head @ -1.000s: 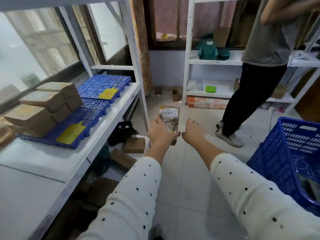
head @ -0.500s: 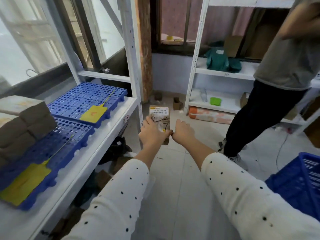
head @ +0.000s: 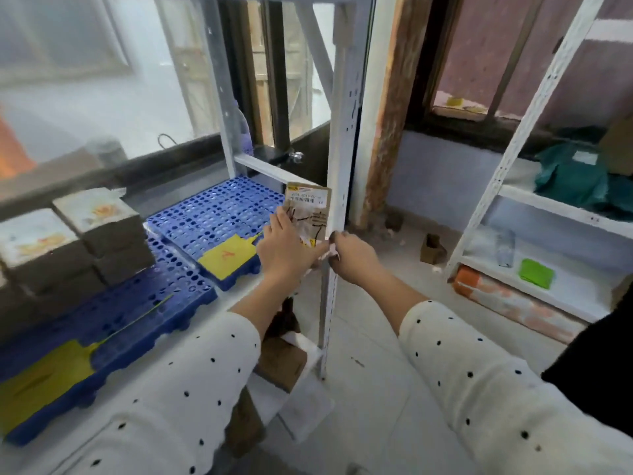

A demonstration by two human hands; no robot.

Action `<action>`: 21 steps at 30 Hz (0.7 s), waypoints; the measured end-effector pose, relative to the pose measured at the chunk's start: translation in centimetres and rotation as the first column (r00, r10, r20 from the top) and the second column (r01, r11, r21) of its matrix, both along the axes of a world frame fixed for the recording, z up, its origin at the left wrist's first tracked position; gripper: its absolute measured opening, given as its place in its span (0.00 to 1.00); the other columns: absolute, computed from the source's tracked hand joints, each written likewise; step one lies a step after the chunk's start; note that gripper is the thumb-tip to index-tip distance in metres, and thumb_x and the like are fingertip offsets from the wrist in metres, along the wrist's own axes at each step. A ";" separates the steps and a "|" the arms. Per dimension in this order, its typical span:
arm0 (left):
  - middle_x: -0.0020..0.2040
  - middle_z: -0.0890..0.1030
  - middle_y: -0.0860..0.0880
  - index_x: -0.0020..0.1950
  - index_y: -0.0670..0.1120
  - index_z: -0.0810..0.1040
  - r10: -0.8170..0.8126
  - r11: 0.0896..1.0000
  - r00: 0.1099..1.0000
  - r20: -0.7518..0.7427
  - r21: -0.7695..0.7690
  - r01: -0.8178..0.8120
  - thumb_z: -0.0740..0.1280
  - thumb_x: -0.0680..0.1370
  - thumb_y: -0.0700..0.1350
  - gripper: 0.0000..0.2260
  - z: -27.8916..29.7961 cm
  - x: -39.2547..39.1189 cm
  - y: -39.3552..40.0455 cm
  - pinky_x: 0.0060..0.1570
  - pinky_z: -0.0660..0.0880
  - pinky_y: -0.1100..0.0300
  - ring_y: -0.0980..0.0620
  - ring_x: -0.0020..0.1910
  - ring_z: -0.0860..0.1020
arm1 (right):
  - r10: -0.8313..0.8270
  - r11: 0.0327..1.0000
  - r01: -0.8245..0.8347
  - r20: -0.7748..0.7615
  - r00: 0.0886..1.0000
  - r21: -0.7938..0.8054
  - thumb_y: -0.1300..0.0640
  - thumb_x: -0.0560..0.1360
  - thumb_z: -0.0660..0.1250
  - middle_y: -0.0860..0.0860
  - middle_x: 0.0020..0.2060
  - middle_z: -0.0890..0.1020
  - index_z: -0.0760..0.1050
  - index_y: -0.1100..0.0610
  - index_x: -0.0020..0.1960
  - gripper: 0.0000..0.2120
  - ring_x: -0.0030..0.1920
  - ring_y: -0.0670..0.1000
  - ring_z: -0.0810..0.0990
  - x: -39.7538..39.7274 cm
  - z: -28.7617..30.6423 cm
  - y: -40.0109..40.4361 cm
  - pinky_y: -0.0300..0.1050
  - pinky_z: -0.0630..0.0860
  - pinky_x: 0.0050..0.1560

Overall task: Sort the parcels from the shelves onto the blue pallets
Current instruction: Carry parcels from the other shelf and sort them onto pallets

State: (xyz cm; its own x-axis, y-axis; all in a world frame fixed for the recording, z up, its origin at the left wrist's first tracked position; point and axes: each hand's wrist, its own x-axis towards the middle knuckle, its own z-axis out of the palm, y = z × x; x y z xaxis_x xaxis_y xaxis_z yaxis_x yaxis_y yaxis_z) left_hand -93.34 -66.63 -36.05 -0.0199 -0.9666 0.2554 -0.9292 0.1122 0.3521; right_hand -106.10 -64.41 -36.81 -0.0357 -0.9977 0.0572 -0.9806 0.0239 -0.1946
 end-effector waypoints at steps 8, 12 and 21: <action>0.72 0.65 0.43 0.76 0.40 0.54 0.343 0.938 0.938 -0.050 0.080 -0.339 0.67 0.68 0.69 0.48 -0.1 2.0 -6.4 0.60 0.71 0.49 0.44 0.69 0.67 | 0.277 0.958 -0.281 -0.071 0.958 -0.057 0.54 0.77 0.63 0.56 0.63 0.73 0.66 0.59 0.67 0.21 0.63 0.57 0.72 3.2 1.3 -11.1 0.51 0.71 0.59; 0.71 0.66 0.43 0.75 0.39 0.54 0.479 0.873 0.878 0.007 0.097 -0.478 0.67 0.67 0.70 0.49 0.0 3.7 -7.9 0.57 0.72 0.49 0.44 0.67 0.69 | 0.339 0.938 -0.345 -0.106 0.935 -0.041 0.54 0.77 0.64 0.57 0.65 0.71 0.63 0.59 0.69 0.23 0.64 0.57 0.71 5.1 1.0 -14.7 0.51 0.71 0.61; 0.73 0.62 0.42 0.76 0.38 0.51 0.659 0.733 0.750 0.057 0.177 -0.657 0.65 0.69 0.70 0.50 0.3 8.1 -12.7 0.55 0.72 0.51 0.43 0.67 0.69 | 0.446 0.895 -0.439 -0.186 0.875 0.080 0.55 0.79 0.62 0.59 0.68 0.67 0.59 0.60 0.72 0.24 0.68 0.59 0.67 10.9 0.5 -20.8 0.52 0.68 0.64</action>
State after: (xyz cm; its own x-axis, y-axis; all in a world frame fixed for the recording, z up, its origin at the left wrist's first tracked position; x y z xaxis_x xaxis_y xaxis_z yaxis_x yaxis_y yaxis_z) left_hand -85.25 -79.29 -35.79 0.6395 -0.7648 0.0787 -0.7443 -0.5902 0.3124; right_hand -95.19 -85.16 -36.29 0.4184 -0.9081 -0.0176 -0.9083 -0.4183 -0.0065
